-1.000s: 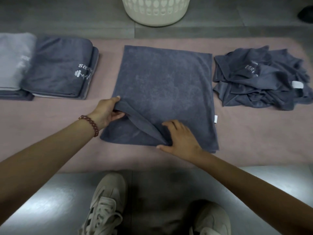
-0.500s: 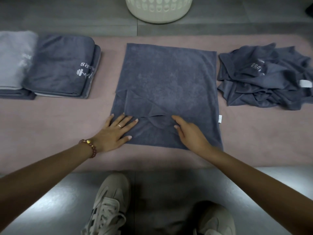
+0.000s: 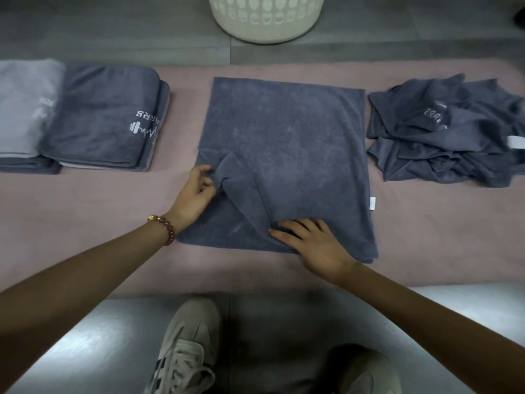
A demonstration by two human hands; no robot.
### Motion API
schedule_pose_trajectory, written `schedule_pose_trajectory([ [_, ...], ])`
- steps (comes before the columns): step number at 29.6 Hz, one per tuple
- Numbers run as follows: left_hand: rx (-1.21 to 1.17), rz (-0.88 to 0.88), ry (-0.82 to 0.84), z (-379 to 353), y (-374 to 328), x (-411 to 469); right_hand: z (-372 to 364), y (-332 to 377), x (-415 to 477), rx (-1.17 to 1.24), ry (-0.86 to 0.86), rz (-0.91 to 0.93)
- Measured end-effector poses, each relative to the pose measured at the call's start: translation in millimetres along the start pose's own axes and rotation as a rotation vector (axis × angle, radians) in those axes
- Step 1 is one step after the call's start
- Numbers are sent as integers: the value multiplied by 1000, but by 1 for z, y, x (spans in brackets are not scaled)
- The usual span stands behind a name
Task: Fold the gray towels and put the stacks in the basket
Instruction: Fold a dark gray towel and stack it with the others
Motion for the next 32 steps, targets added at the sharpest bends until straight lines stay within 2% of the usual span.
schedule_pose_trajectory([
  [2,-162,75,-119,7,4,4,-5,2,1,-63,24,18],
  [6,-182,124,-209,21,1,-2,-6,4,-4,-113,24,44],
  [9,-222,175,-336,43,17,-33,-5,3,-11,-113,-11,72],
  [11,-222,274,-303,42,40,-55,-9,-3,-16,-89,-12,48],
  [14,-138,405,-162,34,66,-78,-18,-21,-27,40,10,-35],
  [19,154,372,-120,28,60,-89,-29,-48,-56,111,-15,-126],
  [21,259,335,-180,24,52,-91,-25,-60,-74,215,-91,-205],
  [24,412,337,-275,15,45,-95,-21,-82,-104,533,-267,-441],
  [27,412,303,-315,13,40,-96,-21,-98,-121,843,-409,-712],
  [30,287,216,-311,16,30,-96,-31,-106,-118,1074,-382,-826],
  [32,211,187,-266,11,25,-92,-32,-112,-114,1108,-357,-825],
])
Point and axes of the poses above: each hand's wrist, its own x-axis towards the middle knuckle, its own z-axis out of the back of the hand, y = z × x, the point moved 10 cm from there along x, towards the middle knuckle, and after that the axes turned 15 degrees about y, right-handed, at the moved point
